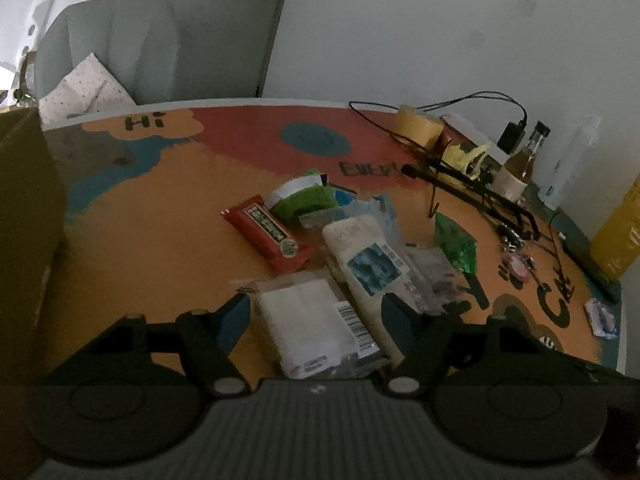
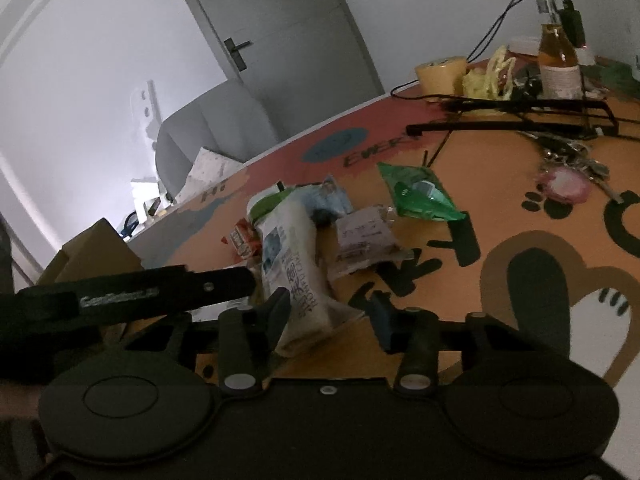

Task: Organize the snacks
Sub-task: 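Grasp the white square cake pack with the left tool while the right tool grasps the long white cake pack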

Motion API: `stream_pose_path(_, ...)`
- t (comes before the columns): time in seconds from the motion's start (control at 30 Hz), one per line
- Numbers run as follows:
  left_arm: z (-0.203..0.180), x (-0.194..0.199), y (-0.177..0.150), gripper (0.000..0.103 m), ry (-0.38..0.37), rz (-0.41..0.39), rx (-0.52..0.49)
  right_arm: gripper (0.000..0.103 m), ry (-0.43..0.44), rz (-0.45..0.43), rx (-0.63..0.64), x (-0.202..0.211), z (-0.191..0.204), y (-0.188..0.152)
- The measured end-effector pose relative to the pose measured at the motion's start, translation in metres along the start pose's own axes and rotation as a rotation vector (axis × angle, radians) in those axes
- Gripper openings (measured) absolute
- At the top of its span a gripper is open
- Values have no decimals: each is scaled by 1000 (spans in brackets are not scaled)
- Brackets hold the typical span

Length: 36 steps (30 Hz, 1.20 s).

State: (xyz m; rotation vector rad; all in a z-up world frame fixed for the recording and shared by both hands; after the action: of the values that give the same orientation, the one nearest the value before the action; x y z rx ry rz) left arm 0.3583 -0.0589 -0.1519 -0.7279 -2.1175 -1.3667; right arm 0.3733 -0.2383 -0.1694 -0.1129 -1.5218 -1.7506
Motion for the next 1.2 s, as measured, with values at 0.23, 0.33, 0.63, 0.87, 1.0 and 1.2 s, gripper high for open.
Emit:
stream_pose_path(0.23,0,-7,-7,69,20,1,-23,30,7,4,49,8,11,-3)
stream_pose_path(0.33,-1,-6,-10,61,42,-9,-56,29,6,1,40,15,10,-6)
stream_pose_path(0.63,6,11,-23,48,47,-16,-78,28,0,-1,36,34,12,-18)
stream_pose_path(0.87,11,27,-37,47,36,-15,-88,29,-3,7,49,51,14,-27)
stream_pose_path(1.0,12,32,-39,48,36,-2,-103,37,-24,5,72,59,20,-28)
stream_pose_path(1.2,9,28,-41,52,56,-9,-139,45,-46,10,110,43,28,-25)
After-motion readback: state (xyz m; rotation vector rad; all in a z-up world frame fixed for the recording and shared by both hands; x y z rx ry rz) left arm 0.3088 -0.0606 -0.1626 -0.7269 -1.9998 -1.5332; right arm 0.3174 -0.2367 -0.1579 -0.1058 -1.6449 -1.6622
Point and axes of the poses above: each gripper's, at about its wrist camera, not at the fingertips, and x roughly against the way its jaws point, z to its left, y to its top, the point moved 3 cm from there along -x, roughly the way its jaws point, and after that the axes turned 10 degrees about x, right-handed, at the moved point
